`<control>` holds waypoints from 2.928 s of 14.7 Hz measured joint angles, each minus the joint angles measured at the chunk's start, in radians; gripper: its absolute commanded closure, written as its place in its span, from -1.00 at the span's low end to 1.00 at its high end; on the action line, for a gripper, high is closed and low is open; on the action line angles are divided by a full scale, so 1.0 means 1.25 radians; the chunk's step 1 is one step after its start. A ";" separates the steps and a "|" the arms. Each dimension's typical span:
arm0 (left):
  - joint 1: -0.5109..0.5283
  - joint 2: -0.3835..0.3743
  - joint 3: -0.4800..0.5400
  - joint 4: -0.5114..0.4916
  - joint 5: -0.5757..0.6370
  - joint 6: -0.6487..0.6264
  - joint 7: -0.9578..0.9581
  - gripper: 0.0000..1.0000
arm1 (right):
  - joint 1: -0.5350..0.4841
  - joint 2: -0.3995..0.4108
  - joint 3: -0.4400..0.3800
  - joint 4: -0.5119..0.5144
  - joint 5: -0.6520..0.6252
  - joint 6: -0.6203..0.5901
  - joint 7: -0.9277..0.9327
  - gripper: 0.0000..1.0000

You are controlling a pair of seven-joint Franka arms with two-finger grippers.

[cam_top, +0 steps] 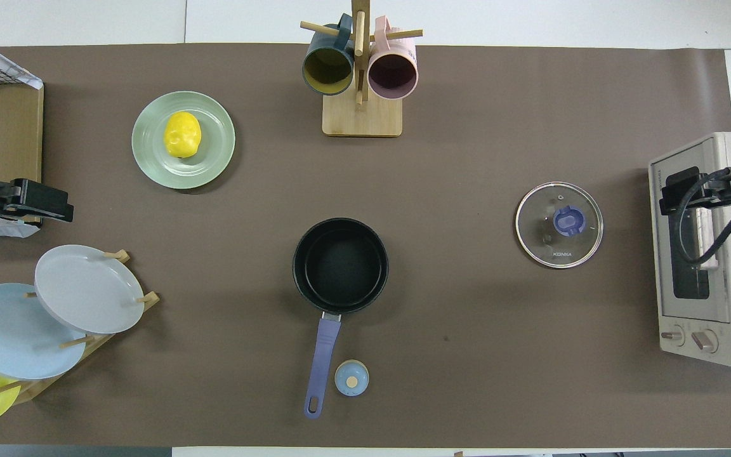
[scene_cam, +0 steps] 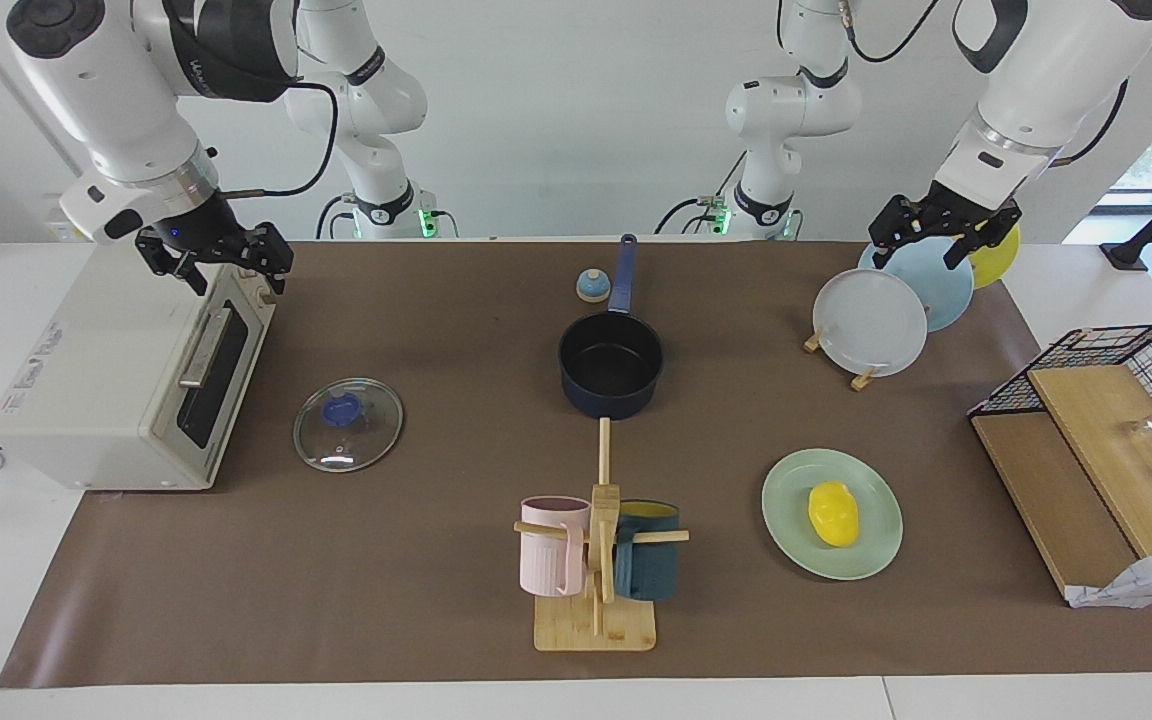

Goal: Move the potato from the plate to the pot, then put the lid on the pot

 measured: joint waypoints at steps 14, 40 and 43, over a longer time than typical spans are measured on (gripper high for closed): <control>-0.039 0.444 -0.012 0.277 -0.009 0.188 0.000 -1.00 | 0.057 -0.009 0.008 -0.096 0.025 0.149 0.000 -1.00; -0.061 0.558 -0.015 0.156 0.068 0.480 0.015 -1.00 | 0.032 0.133 0.005 -0.425 0.026 0.652 -0.108 -1.00; -0.060 0.554 -0.013 0.150 0.068 0.484 0.015 -0.12 | 0.032 0.133 0.006 -0.425 0.026 0.652 -0.108 -1.00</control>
